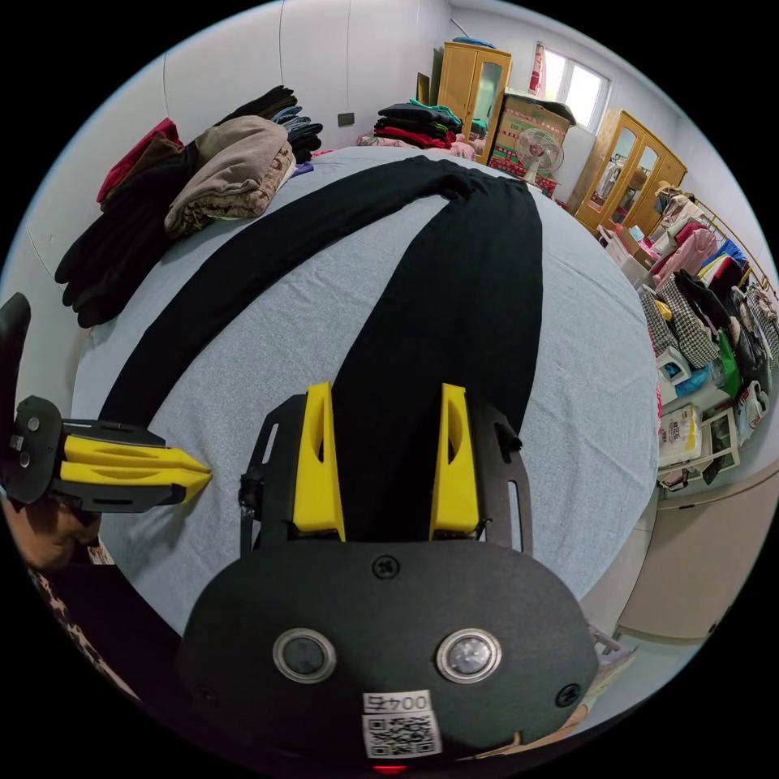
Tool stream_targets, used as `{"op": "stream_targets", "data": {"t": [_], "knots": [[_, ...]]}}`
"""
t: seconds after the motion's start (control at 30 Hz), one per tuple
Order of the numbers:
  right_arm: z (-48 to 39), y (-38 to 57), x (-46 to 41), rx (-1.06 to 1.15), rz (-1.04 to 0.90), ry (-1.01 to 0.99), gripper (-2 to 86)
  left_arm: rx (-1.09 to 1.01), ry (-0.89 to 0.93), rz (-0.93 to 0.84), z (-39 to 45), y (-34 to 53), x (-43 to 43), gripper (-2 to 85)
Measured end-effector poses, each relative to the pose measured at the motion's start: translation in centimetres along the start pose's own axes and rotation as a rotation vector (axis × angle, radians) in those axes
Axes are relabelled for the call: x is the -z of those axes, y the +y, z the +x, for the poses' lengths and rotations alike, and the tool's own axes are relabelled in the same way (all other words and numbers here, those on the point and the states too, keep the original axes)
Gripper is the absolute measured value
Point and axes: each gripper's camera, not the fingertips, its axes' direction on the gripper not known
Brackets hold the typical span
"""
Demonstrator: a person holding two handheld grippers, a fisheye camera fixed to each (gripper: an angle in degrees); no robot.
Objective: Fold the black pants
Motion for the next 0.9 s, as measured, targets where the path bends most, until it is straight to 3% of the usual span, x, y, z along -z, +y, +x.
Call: {"op": "stream_targets", "data": {"t": [0.8,0.9], "knots": [[-1.1,0.5,0.5,-0.001,-0.001,-0.001,18.1,-0.005,-0.009,-0.014,-3.1,3.5,4.8,1.1],[-1.3,0.5,0.6,-0.001,-0.001,-0.002,18.1,-0.020,0.058,-0.025,-4.0,3.9,7.0,1.1]]}}
